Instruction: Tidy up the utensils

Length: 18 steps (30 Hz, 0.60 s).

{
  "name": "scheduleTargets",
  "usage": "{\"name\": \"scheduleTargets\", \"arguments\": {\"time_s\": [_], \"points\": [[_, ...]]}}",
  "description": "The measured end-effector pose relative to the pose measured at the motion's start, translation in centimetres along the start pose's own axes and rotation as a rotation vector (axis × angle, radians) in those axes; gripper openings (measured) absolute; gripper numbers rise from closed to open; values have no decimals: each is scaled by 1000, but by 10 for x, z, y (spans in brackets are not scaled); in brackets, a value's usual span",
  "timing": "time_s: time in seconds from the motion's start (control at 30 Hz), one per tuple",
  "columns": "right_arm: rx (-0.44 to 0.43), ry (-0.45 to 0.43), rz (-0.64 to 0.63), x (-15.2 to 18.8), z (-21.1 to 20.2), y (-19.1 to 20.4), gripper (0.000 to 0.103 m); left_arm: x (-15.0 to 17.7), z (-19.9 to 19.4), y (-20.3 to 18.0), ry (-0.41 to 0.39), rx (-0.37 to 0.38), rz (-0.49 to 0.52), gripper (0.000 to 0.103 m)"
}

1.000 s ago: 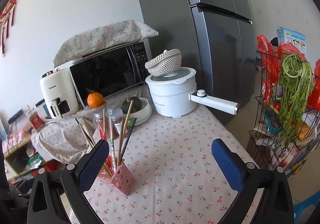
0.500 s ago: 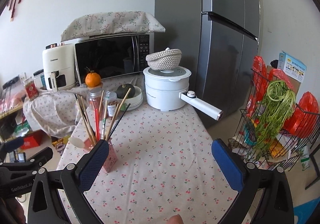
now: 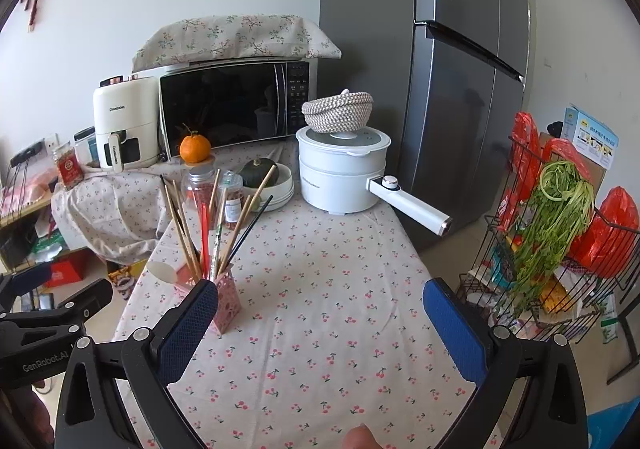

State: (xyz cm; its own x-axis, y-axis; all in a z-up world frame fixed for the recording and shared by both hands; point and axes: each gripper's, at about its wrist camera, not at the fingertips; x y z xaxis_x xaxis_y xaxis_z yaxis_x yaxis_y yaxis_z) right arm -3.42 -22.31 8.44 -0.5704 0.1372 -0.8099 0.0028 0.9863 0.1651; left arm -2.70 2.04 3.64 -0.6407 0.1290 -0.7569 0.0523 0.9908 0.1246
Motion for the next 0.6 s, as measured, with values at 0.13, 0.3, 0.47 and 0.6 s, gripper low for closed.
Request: {"name": "scheduleTargets", "arguments": {"time_s": [0.13,0.3,0.47,0.6], "points": [[1,0,0,0,1,0,103,0,0,-1,3,-2,0,102],[6,1,-2,1,1,0,103,0,1,-1,8,1,-1,102],[7,4,-1,2,1,0,103,0,0,-2,6,-4,2,102],[8,6,-4,2,1,0,103,0,0,-2,5,-6,5,102]]}}
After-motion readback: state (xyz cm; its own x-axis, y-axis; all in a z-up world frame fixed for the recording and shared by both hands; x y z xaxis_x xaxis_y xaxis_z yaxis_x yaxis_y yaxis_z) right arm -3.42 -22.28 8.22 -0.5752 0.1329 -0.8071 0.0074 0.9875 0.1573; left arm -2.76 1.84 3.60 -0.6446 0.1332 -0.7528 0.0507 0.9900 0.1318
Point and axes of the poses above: each gripper's, at about its wrist camera, not at the fingertips, and z roughly the way its jaws point, y to its left, x to its underside, and after that the axes turned 12 degrees about z, right-handed
